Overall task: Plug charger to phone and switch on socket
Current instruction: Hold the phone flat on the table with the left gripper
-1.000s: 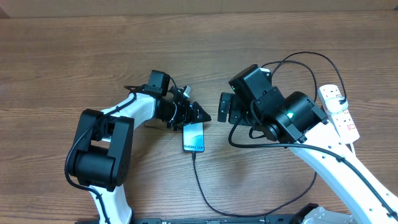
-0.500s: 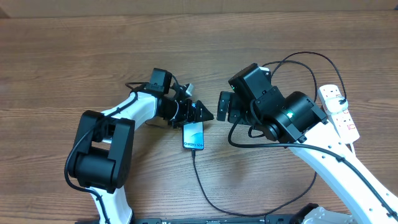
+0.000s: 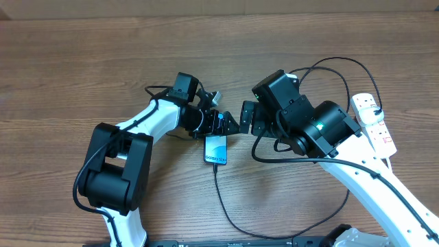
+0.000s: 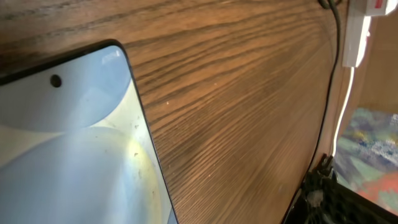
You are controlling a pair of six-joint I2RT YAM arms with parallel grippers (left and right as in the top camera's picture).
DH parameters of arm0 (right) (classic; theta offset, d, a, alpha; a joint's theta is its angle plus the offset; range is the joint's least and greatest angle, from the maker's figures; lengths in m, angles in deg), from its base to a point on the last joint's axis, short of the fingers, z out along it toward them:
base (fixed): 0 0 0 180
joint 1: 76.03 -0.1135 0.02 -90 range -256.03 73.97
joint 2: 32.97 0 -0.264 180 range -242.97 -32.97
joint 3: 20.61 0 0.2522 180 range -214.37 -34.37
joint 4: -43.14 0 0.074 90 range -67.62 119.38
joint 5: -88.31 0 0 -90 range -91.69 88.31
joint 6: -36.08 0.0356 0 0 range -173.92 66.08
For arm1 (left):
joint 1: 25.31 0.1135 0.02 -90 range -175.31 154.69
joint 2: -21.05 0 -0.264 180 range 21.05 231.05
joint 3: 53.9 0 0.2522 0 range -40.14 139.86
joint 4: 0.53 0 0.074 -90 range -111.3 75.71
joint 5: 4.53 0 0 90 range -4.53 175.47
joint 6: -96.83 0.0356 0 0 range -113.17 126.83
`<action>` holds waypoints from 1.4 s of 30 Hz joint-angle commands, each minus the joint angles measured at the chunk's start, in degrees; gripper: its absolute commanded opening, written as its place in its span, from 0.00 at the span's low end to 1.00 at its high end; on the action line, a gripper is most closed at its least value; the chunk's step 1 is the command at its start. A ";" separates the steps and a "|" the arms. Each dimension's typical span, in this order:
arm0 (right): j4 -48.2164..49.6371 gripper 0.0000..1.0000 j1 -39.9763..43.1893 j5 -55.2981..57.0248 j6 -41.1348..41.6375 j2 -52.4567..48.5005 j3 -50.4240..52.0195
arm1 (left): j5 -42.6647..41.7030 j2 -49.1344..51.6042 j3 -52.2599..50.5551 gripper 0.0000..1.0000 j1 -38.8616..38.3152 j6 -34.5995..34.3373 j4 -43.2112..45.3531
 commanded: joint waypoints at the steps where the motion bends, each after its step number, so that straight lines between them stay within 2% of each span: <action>1: 0.17 1.00 0.13 0.83 0.26 -0.02 -1.40 | 15.89 3.52 -2.32 0.96 0.17 -5.88 -1.27; 6: 0.15 1.00 0.11 0.83 0.24 -0.02 -1.40 | 18.80 3.52 -2.32 0.95 0.35 -10.01 -2.43; 10: -0.13 1.00 0.11 0.83 0.26 -0.02 -1.40 | 18.62 3.52 -2.32 0.95 0.33 -9.53 -2.36; 20: -0.66 1.00 0.11 0.83 0.26 -0.02 -1.40 | 17.22 3.52 -2.32 0.96 -0.50 3.80 -2.38; 32: -0.66 1.00 0.13 0.83 0.24 -0.02 -1.40 | 19.21 3.52 -2.32 0.99 -1.33 2.58 -1.01; 37: -0.66 1.00 0.11 0.83 0.24 -0.02 -1.38 | 22.93 3.52 -2.32 1.00 -1.33 -2.95 -1.07; 42: -0.63 1.00 0.11 0.83 0.26 -0.02 -1.38 | 22.97 3.52 -2.32 1.00 -1.33 -3.15 -1.07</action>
